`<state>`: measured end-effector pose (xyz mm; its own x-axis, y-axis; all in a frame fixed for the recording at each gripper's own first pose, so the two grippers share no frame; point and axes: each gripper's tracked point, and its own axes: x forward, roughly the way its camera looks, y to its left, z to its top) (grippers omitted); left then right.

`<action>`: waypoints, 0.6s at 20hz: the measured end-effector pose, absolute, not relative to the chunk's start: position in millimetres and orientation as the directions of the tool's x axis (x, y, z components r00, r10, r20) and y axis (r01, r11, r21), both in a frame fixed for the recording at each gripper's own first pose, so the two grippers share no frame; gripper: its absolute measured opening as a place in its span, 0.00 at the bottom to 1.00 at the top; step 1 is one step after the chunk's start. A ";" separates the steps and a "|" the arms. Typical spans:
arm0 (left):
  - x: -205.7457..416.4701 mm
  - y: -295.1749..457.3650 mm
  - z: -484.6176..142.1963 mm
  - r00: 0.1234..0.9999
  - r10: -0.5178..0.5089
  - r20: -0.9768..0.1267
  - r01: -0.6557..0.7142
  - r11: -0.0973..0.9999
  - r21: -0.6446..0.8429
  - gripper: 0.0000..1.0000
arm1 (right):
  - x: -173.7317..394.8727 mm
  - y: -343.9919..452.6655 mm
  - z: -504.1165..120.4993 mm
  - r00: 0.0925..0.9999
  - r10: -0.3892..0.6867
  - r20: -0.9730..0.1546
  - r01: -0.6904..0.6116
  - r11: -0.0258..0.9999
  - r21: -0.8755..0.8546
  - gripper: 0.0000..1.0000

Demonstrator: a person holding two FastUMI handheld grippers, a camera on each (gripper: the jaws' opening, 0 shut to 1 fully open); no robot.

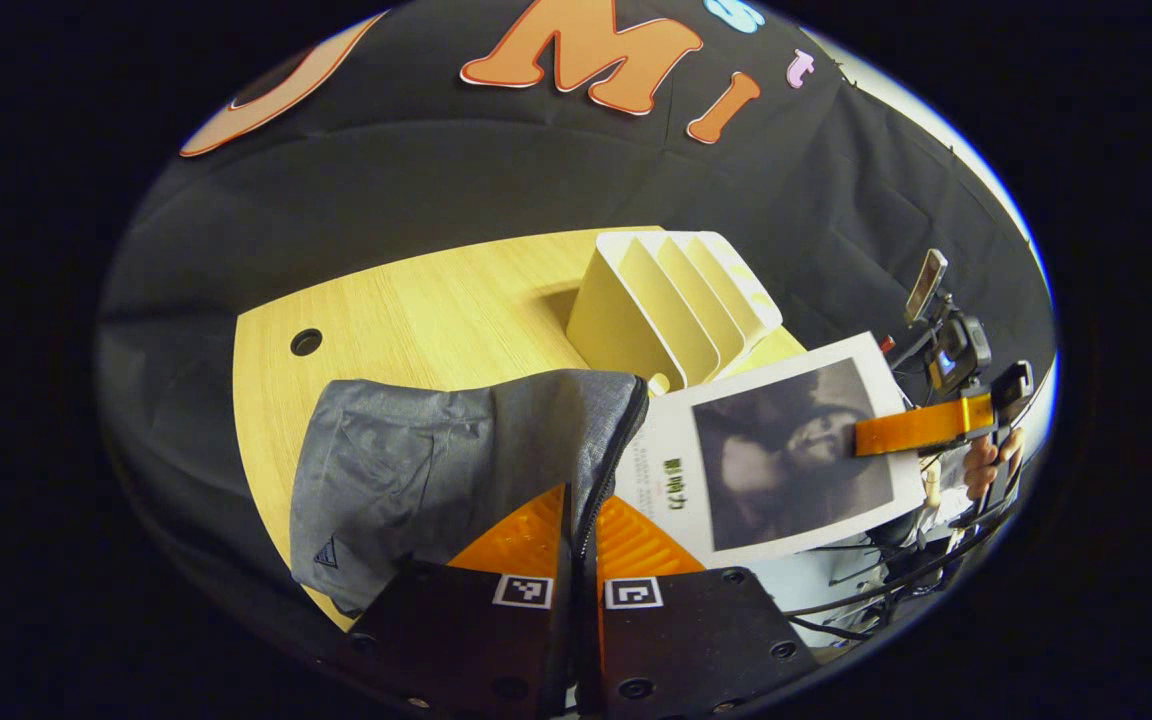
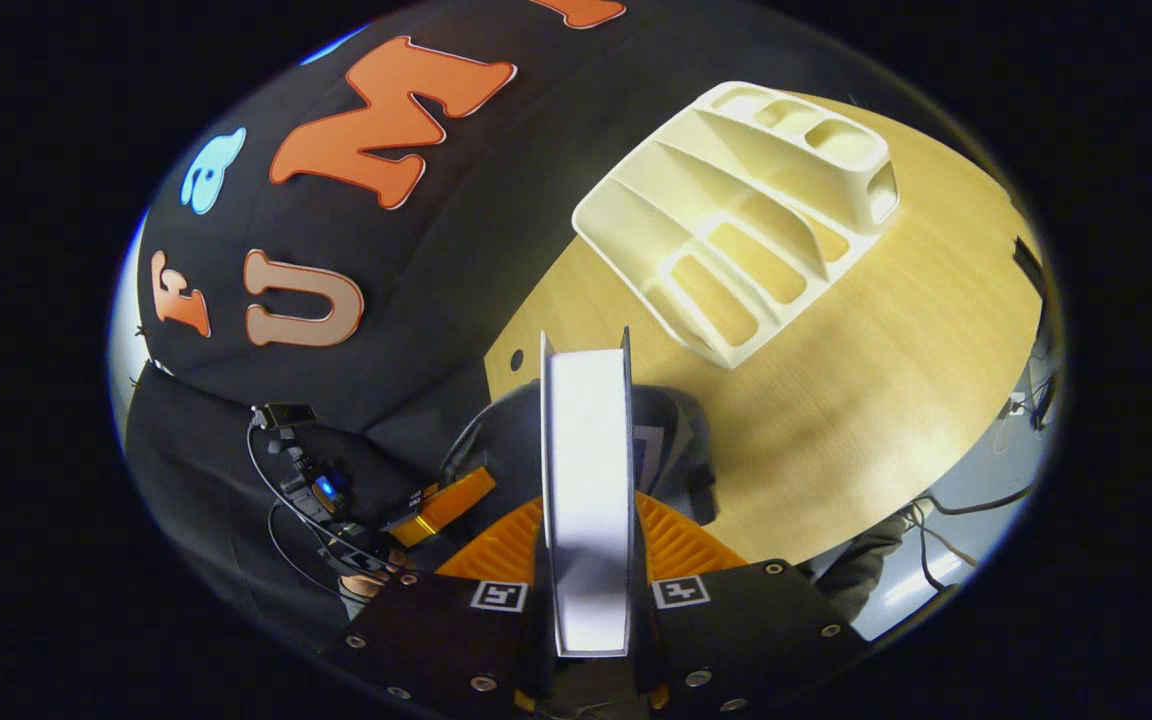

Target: Open the schoolbag, grab two books from the bookshelf and put them into the schoolbag.

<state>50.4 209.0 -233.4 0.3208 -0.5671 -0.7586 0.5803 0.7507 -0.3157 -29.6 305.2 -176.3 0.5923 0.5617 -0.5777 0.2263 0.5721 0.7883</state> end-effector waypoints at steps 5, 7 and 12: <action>51.1 210.3 -230.4 0.337 -0.566 -0.753 0.575 0.757 -0.311 0.05 | -5.4 354.9 -211.4 0.607 0.612 -0.507 0.231 0.474 0.850 0.31; 47.4 210.0 -231.2 0.338 -0.570 -0.749 0.572 0.756 -0.318 0.05 | 3.7 369.8 -222.1 0.620 0.618 -0.483 0.219 0.456 0.863 0.31; 41.6 200.3 -228.8 0.335 -0.588 -0.736 0.581 0.744 -0.331 0.05 | 26.5 408.9 -250.8 0.628 0.638 -0.445 0.186 0.432 0.882 0.31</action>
<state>41.6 200.3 -228.8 0.3345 -0.5883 -0.7362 0.5809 0.7439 -0.3305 26.5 408.9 -250.8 0.6284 0.6380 -0.4451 0.1862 0.4321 0.8824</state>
